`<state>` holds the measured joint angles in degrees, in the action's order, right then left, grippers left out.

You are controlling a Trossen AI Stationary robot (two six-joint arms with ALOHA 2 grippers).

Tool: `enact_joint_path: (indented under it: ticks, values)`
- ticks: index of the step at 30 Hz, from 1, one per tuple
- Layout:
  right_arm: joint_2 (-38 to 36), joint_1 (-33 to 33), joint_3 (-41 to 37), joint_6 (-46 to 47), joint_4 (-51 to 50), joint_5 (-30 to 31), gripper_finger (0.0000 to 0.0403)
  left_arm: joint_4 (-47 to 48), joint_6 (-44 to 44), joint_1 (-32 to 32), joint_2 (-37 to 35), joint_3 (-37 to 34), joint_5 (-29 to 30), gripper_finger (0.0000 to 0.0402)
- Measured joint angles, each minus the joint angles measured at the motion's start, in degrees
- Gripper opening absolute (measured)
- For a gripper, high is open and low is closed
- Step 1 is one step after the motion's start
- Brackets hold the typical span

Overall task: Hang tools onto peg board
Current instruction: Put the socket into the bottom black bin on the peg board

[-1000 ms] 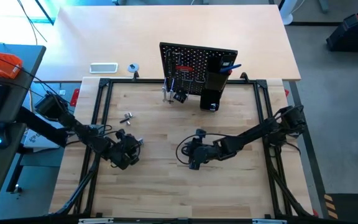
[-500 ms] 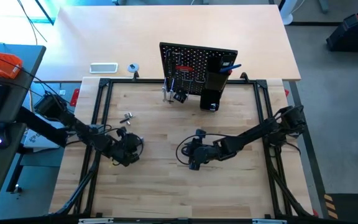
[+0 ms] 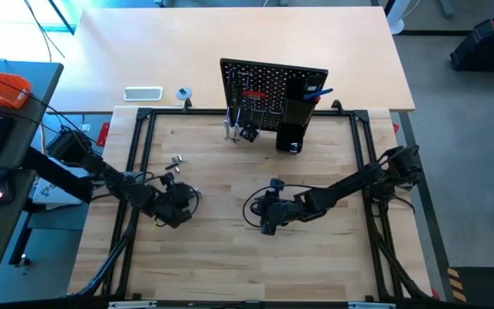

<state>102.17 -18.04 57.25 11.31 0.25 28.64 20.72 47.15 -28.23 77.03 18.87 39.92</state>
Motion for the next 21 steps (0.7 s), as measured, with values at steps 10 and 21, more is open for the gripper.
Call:
enact_joint_path:
  ticks: [10,21]
  values:
    - [0.0,0.0,0.0,0.1,0.0,0.0,0.0135,-1.7,-5.9,1.5,-0.1,-0.2,0.4,0.015]
    - [0.0,0.0,0.0,0.2,0.1,0.1,0.0135,-7.8,-16.3,8.6,-0.2,-0.1,-6.5,0.011]
